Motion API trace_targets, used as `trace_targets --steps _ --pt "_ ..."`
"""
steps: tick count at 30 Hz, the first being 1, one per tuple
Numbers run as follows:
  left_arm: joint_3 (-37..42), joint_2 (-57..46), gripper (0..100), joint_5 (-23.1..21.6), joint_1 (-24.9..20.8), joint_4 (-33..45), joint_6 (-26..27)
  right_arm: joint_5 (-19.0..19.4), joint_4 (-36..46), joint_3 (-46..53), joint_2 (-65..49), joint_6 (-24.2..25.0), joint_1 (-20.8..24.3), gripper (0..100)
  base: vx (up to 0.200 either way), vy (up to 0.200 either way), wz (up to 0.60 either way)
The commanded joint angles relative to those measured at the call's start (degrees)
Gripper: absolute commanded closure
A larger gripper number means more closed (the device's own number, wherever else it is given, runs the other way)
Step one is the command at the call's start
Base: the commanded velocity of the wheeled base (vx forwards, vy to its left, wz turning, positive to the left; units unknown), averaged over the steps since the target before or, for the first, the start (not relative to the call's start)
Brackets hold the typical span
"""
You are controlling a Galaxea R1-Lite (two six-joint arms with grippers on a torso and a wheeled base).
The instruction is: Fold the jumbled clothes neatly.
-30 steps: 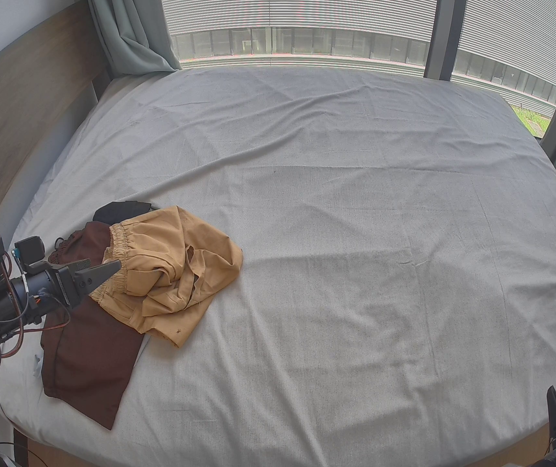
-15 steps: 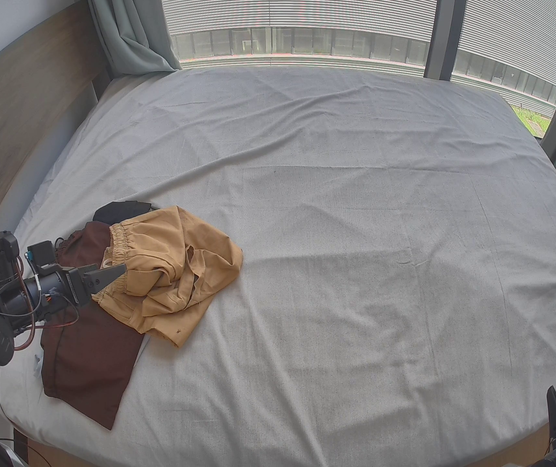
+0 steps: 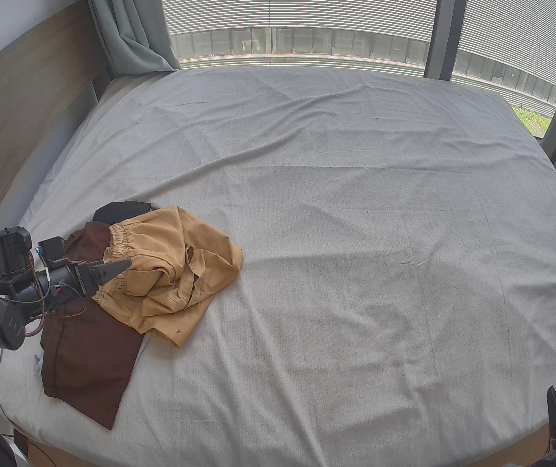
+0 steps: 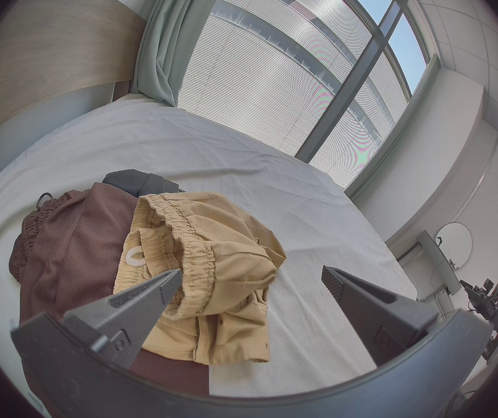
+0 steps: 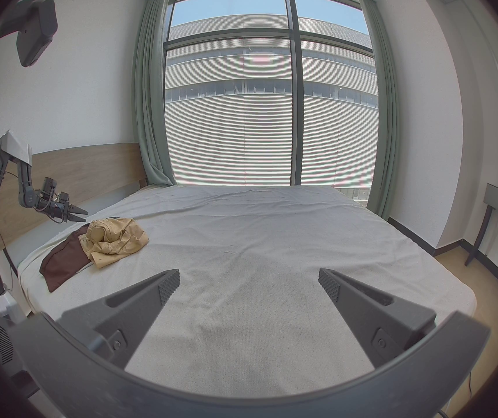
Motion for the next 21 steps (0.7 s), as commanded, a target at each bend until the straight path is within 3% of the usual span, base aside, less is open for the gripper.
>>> trace_targets --steps 1,21 --pt "-2.82 3.71 0 0.11 0.05 0.14 -0.16 0.02 -0.01 1.01 -0.93 -0.01 0.02 0 0.0 0.0 0.0" --pt "-7.47 8.45 0 -1.3 -1.01 0.14 -0.16 0.02 -0.01 1.01 -0.93 -0.01 0.02 0 0.0 0.0 0.0"
